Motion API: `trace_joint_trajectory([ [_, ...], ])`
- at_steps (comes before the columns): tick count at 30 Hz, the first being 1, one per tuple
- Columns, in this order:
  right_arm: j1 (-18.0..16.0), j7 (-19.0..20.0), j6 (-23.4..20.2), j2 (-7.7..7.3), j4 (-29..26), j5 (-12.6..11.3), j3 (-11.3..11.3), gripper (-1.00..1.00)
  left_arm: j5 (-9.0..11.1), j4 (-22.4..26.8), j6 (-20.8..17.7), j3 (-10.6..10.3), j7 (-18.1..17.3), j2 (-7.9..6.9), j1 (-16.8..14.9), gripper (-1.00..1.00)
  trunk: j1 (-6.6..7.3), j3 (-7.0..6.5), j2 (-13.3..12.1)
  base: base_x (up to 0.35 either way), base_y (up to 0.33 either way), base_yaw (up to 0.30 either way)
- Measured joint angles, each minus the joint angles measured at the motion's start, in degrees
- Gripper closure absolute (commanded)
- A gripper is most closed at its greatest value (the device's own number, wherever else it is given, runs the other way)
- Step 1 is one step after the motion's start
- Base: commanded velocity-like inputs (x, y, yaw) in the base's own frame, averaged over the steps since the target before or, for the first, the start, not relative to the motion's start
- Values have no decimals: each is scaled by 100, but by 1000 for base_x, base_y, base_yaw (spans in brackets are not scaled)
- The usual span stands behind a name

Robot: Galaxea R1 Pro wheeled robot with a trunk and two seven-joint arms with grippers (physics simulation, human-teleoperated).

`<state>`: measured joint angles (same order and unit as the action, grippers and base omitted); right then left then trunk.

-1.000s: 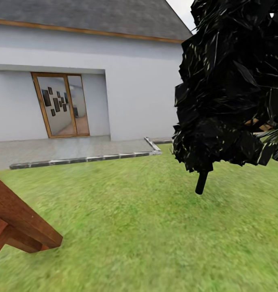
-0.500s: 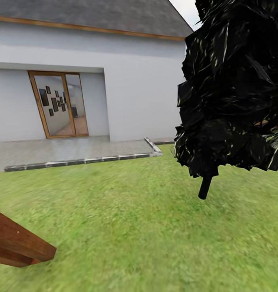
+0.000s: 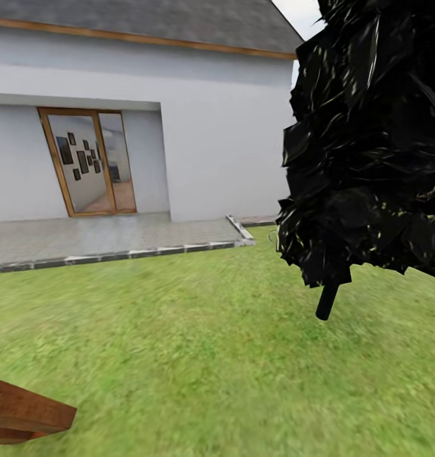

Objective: Take the three Easter eggs out of the wicker basket on the lawn in the garden, then place them on the lawn next to a single tree (choose any tree) so that all three eggs are next to the same tree and none are left in the basket.

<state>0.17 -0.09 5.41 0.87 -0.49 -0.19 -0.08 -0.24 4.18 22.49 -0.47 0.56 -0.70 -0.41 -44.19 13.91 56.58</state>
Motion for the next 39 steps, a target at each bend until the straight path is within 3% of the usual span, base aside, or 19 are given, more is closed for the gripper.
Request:
trace_joint_trajectory([
  [17,0,-54,3,24,7,-4,0,-100,0,0,-1,0,0,0,0,-100,0,0,0,329,-70,7],
  [39,0,-54,-2,22,9,-4,-1,-100,0,-1,-1,0,0,0,0,-100,0,13,0,315,-83,177],
])
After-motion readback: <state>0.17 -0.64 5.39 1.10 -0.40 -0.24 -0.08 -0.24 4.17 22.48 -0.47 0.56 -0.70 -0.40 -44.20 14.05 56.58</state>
